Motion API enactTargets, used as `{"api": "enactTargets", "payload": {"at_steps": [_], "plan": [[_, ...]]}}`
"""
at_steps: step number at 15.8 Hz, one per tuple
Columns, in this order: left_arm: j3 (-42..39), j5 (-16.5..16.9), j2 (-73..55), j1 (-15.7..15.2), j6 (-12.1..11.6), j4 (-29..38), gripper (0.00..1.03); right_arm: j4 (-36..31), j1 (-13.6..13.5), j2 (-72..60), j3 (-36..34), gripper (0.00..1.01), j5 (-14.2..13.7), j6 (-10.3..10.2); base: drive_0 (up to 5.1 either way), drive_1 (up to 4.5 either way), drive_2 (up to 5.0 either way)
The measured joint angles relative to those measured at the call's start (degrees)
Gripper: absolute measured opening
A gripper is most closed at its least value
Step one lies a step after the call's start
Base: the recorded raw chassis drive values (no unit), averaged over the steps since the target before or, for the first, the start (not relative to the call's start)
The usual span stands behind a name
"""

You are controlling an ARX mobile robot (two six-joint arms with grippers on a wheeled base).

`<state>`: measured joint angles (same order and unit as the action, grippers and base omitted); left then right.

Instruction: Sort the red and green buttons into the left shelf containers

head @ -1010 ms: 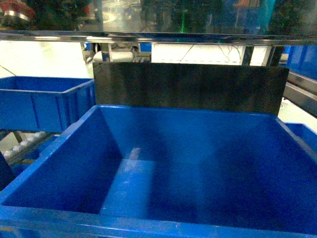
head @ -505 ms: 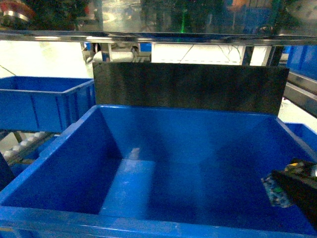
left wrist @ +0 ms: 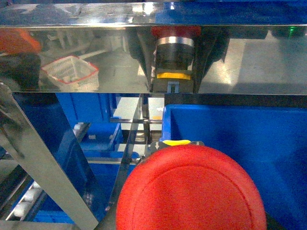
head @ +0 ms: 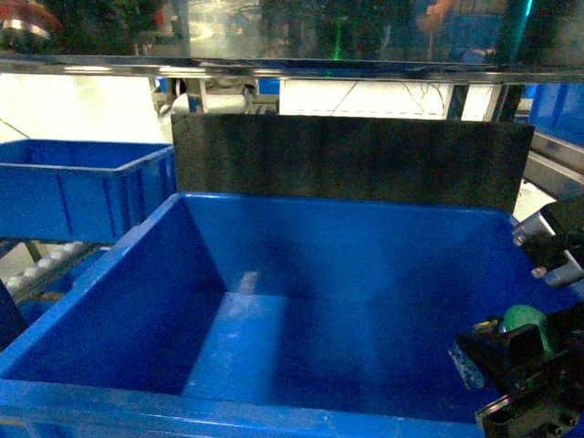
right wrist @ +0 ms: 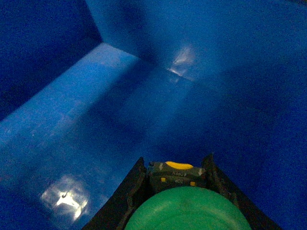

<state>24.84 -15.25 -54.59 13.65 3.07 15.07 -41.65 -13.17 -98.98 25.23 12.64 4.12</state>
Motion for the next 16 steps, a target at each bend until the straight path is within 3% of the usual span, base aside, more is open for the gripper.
{"api": "enactTargets", "payload": {"at_steps": [2,3,6,8,11,13,14,16], "plan": [[0.0,0.0,0.0,0.0,0.0,0.0,0.24,1.8,1.0,0.0,2.1,0.34,0.6,0.2,0.0,0.00,0.0],[0.0,0.0,0.0,0.0,0.0,0.0,0.24,2.7,1.6,-0.3,3.1,0.52,0.6,0.1,0.0,0.00,0.0],[0.0,0.0,0.0,0.0,0.0,0.0,0.24,2.3,2.5,-0.2,3.1,0.83,0.9,-0.1,0.0,0.00,0.0],[0.0,0.0,0.0,0.0,0.0,0.0,0.24,0.4,4.6,3.0,0.3,1.00,0.9,-1.8,0.0,0.00,0.0],[0.0,0.0,0.0,0.0,0.0,0.0,0.24,-1.4,9.0,14.4,-7.7,0.98,0.7,-1.9,0.0,0.00,0.0],[0.0,0.0,0.0,0.0,0.0,0.0,0.24,2.6,11.3,25.5,-14.7,0.98,2.7,-1.9,0.0,0.00,0.0],[0.0,0.0,0.0,0.0,0.0,0.0,0.24,8.1,14.1,34.5,-17.9,0.98,4.2,-2.0,0.0,0.00,0.0],[0.0,0.0,0.0,0.0,0.0,0.0,0.24,20.3,19.8,52.2,-20.0,0.98,5.4,-4.5,0.0,0.00,0.0]]}}
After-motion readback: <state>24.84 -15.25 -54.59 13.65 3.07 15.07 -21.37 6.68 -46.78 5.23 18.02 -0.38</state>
